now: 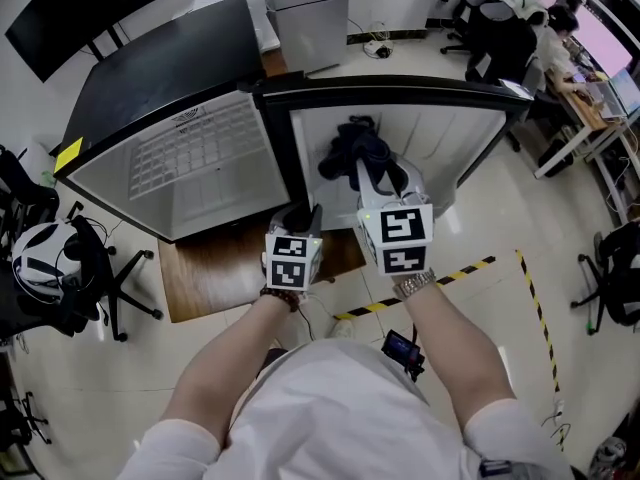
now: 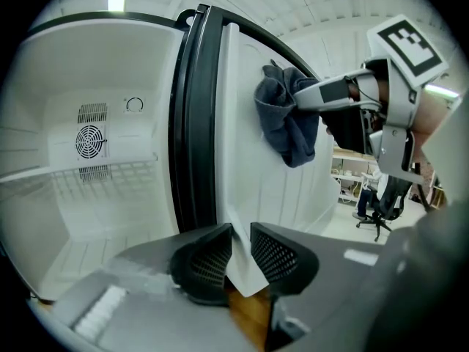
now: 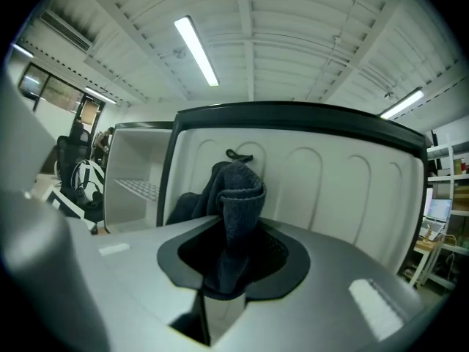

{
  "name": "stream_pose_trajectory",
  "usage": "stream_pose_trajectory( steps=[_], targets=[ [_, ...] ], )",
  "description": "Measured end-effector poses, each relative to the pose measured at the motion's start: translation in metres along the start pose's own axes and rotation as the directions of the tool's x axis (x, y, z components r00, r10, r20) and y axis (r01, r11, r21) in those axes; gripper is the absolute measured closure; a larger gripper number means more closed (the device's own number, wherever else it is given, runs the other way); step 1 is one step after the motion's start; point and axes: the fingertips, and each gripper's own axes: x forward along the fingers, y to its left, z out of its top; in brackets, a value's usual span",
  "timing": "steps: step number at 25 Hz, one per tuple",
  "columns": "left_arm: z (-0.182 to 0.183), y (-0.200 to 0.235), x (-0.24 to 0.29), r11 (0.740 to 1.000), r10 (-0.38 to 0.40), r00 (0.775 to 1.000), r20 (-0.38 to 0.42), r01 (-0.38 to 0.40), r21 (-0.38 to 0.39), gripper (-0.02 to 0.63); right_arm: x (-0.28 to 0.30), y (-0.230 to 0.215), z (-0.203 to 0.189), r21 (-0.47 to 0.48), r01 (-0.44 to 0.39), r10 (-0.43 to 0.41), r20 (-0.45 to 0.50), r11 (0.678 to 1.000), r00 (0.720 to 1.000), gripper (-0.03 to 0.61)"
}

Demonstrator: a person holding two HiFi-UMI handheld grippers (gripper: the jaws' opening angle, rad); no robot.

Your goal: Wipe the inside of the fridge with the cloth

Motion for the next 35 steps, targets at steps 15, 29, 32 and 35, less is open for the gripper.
stream_pose_trajectory(
  steps=[15, 29, 32, 35],
  targets=[
    [0.004, 0.001, -0.001, 1.000, 0.004, 1.000, 0.014, -0.004, -0.004, 0.529, -0.035, -0.108, -0.037, -0.005, 0.223, -0.223, -0.054, 0.975, 0.973, 0.486],
    [0.004, 0.000, -0.002, 1.000, 0.016, 1.000, 0.011, -0.016, -0.005, 0.532, -0.065, -0.179, -0.054, 0.006, 0.370, -0.368, -0.087, 0.929, 0.926, 0.486],
    [0.004, 0.000, -0.002, 1.000, 0.016, 1.000, 0.008, -0.016, -0.005, 0.532, -0.067, -0.182, -0.055, 0.008, 0.375, -0.372, -0.088, 0.927, 0.924, 0.486],
    [0.004, 0.000, -0.002, 1.000, 0.017, 1.000, 0.004, -0.017, -0.005, 0.532, -0.068, -0.181, -0.054, 0.010, 0.371, -0.369, -0.087, 0.928, 0.925, 0.486]
  ],
)
